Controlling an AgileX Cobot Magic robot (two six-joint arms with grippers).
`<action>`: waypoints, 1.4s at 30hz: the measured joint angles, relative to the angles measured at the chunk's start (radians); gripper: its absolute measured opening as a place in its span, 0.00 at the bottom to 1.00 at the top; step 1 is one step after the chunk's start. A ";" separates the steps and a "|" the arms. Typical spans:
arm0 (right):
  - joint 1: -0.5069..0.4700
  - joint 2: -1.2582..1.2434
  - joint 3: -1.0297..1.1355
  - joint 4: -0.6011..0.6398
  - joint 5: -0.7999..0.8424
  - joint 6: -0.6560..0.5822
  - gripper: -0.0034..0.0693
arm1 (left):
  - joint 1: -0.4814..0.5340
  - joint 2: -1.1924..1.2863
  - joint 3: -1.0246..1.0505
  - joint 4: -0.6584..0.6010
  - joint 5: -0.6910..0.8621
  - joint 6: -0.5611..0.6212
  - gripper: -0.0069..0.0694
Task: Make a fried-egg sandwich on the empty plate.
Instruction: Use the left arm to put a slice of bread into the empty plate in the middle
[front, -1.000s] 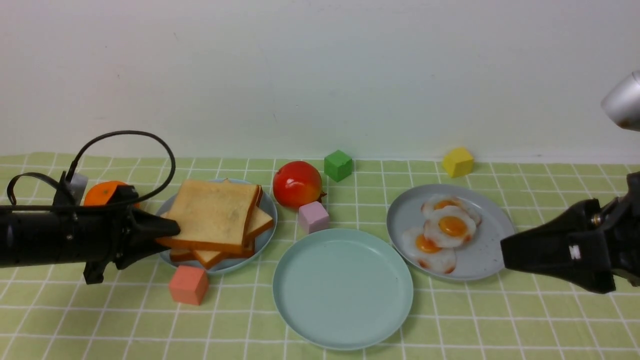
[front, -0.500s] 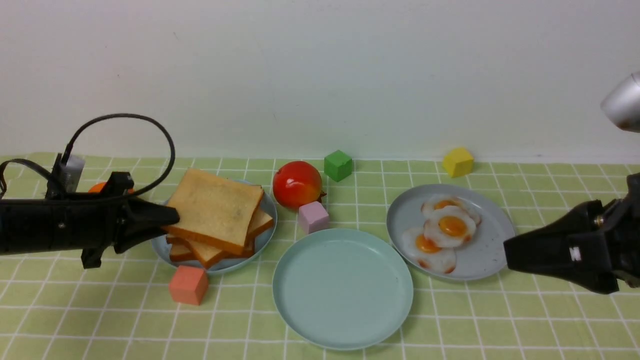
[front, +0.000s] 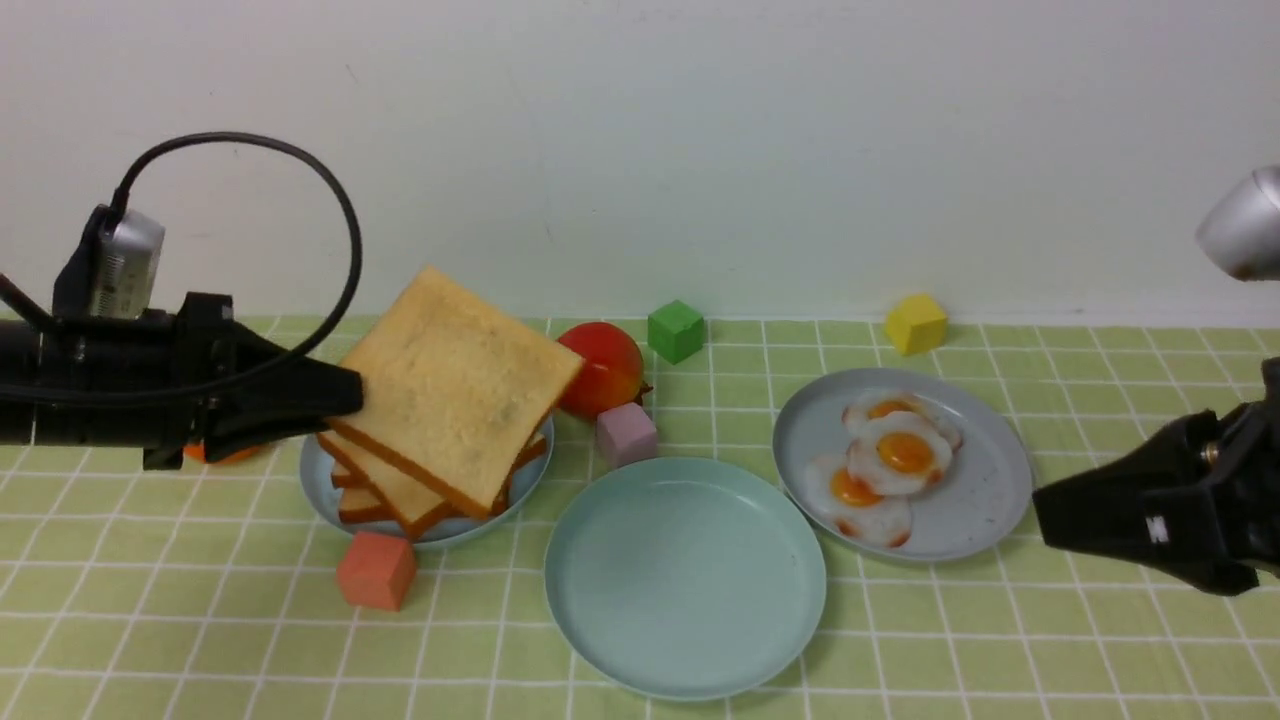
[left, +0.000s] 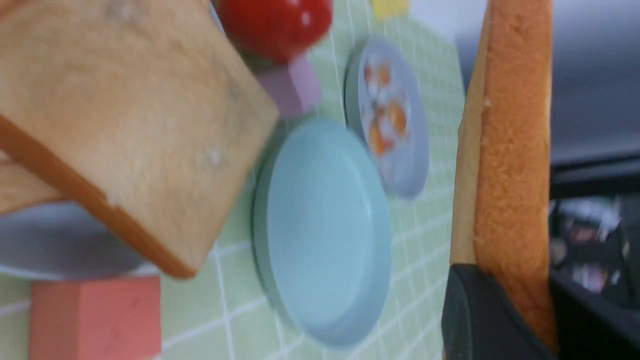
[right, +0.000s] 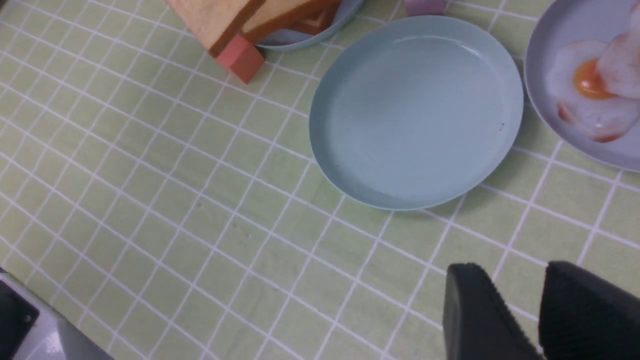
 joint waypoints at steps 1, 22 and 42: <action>0.000 0.002 0.000 -0.007 0.003 0.000 0.33 | -0.016 0.000 -0.030 0.048 0.005 -0.024 0.22; 0.000 0.031 0.000 -0.039 0.011 -0.045 0.03 | -0.443 0.460 -0.693 0.362 0.047 -0.314 0.22; 0.000 0.074 0.000 -0.187 -0.084 0.113 0.06 | -0.464 0.533 -0.703 0.387 0.044 -0.469 0.22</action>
